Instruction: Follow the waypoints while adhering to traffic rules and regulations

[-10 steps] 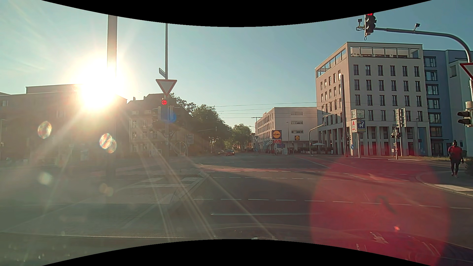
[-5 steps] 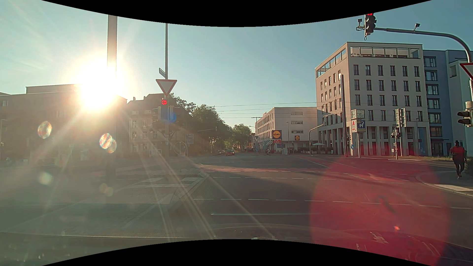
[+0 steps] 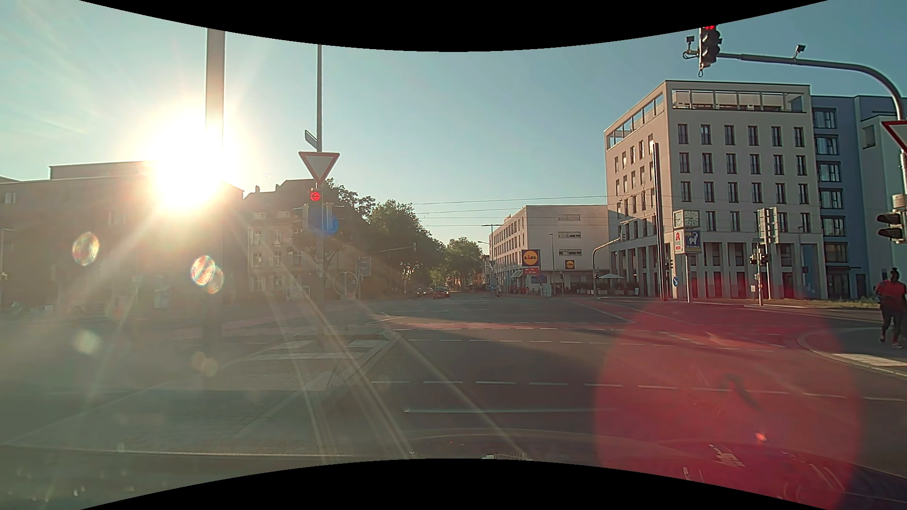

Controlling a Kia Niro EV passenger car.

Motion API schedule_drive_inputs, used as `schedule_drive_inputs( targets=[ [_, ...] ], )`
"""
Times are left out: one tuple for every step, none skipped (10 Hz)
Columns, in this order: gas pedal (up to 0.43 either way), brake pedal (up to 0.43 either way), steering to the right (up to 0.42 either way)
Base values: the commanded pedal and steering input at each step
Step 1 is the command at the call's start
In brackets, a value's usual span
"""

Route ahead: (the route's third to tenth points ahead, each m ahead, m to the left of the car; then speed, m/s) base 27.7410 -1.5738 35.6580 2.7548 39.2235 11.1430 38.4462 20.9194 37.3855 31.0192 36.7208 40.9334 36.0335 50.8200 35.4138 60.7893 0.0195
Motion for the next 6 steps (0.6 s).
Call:
schedule_drive_inputs(
  targets=[
    [0.000,0.213,0.000],
    [0.000,0.213,0.000],
    [0.000,0.213,0.000],
    [0.000,0.213,0.000],
    [0.000,0.213,0.000],
    [0.000,0.213,0.000]
  ],
)
